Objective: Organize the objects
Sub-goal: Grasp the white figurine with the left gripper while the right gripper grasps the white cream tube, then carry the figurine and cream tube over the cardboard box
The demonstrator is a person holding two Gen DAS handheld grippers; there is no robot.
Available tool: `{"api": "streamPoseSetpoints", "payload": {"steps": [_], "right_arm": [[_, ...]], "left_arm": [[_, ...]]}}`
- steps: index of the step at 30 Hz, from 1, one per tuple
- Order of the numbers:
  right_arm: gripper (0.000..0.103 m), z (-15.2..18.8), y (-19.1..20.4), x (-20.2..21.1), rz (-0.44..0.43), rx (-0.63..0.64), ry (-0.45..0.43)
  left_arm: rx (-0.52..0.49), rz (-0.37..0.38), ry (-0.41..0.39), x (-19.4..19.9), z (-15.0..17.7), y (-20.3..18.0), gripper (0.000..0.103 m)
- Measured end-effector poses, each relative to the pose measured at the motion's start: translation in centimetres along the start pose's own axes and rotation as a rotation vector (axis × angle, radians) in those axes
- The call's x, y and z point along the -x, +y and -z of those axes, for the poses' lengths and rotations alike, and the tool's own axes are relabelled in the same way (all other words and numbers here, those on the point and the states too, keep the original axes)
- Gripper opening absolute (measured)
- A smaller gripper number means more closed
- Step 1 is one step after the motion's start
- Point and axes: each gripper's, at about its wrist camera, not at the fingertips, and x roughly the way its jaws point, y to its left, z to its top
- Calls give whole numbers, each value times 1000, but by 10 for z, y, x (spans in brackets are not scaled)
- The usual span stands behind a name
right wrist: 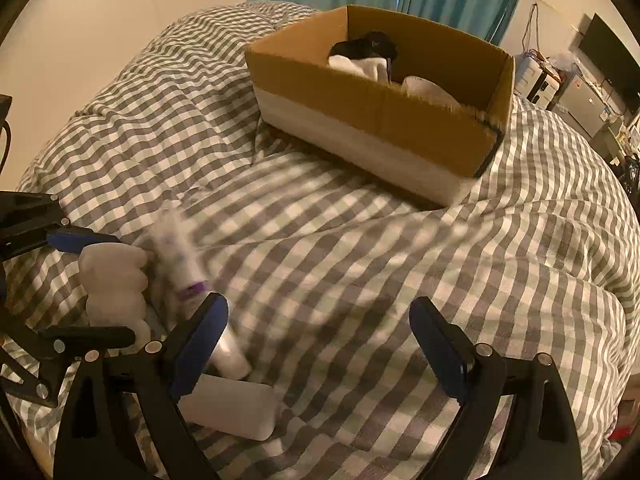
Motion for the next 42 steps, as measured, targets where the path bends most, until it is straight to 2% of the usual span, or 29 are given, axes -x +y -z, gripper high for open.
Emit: {"api": "streamPoseSetpoints", "payload": {"steps": [3, 7, 11, 14, 18, 19, 21, 27, 33, 42], "right_arm": [[92, 0, 3, 2, -10, 7, -9], [92, -2, 21, -4, -31, 57, 12], [82, -7, 42, -19, -52, 95, 57], [76, -7, 51, -33, -77, 119, 102], [55, -5, 60, -49, -90, 149, 164], [42, -5, 61, -53, -90, 151, 177], [27, -6, 62, -56, -100, 151, 190], [25, -18, 60, -35, -64, 136, 112], [21, -31, 53, -1, 1, 110, 39], [18, -46, 54, 64, 88, 114, -99]], "left_arm": [[23, -42, -12, 6, 2, 8, 65], [44, -100, -87, 24, -10, 21, 65], [14, -198, -121, 25, -21, 30, 65], [21, -215, -123, 20, -28, 40, 65], [34, -233, -119, 11, -30, 51, 65], [39, -224, -116, 7, -31, 54, 65], [44, -210, -113, 3, -30, 56, 65], [64, -183, -151, 9, -32, 61, 65], [81, -163, -224, 38, -40, 60, 65], [6, -204, -339, 90, -61, 36, 65]]}}
